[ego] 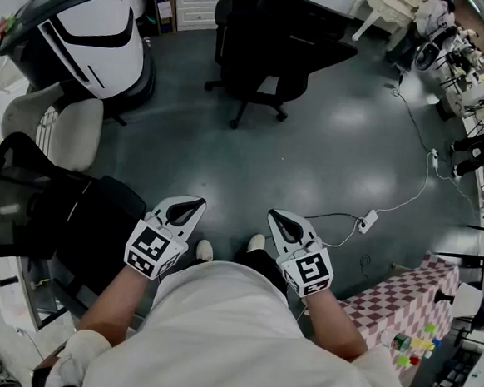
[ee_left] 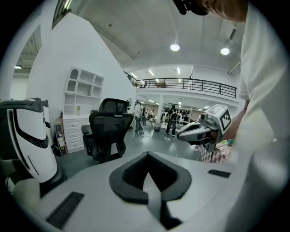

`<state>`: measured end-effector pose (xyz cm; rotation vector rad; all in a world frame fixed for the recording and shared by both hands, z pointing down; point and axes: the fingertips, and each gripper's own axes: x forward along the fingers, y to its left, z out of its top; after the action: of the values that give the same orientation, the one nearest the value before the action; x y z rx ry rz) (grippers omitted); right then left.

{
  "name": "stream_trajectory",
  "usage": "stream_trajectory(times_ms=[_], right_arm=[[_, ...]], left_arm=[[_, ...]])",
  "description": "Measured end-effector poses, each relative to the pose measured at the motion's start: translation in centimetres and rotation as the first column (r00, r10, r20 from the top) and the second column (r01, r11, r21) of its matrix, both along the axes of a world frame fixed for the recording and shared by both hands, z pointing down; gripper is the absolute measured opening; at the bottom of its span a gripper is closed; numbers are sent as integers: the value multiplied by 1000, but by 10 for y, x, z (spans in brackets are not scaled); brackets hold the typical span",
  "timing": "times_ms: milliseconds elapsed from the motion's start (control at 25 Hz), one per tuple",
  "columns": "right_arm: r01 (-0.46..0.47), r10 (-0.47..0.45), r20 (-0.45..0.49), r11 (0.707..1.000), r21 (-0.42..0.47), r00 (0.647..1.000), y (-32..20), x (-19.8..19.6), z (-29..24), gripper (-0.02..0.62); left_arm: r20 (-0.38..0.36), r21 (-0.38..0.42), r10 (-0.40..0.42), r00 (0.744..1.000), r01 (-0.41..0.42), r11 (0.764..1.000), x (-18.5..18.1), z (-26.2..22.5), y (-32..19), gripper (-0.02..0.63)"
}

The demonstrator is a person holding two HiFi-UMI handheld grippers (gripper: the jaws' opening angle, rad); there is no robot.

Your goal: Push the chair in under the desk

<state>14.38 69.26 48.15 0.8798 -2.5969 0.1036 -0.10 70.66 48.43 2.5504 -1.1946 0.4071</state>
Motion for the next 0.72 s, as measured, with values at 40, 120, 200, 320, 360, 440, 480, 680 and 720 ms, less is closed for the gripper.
stream_trajectory(times_ms=[40,120,200,320,360,440,480,680,720], right_arm=[[4,-4,-2,1000,0,1000,0,-2,-1,3],[11,-11,-5,1000,-2,1000,0,-5,-2,3],[18,-18,-6,1000,-3,1000,1,-8,-3,3],[29,-29,-8,1000,2,1000,1,-13,-6,3],[33,-32,-11,999,4,999,0,-14,-6,3],[31,-30,-10,1000,6,999,-4,-14,-8,3],[25,-25,-6,1000,4,1000,-6,-15,-9,3],[-13,13,7,1000,27,1000,-22,-14,-15,5],[-22,22,9,999,31,1000,-26,-12,-17,22]], left_arm=[[-2,4,-1,1000,1,1000,-1,-2,-1,-5],[-5,10,-3,1000,3,1000,-3,-6,-2,-5],[-6,14,-5,1000,5,1000,-5,-8,-2,-5],[-11,19,-16,1000,16,1000,-7,-12,-1,-5],[-14,21,-18,1000,19,1000,-7,-14,-1,-5],[-16,22,-15,1000,15,1000,-7,-16,1,-5],[-16,22,-9,1000,9,1000,-6,-16,1,-5],[8,33,-4,1000,4,999,-12,-13,-7,-3],[7,36,-11,1000,10,999,-13,-12,-11,7]])
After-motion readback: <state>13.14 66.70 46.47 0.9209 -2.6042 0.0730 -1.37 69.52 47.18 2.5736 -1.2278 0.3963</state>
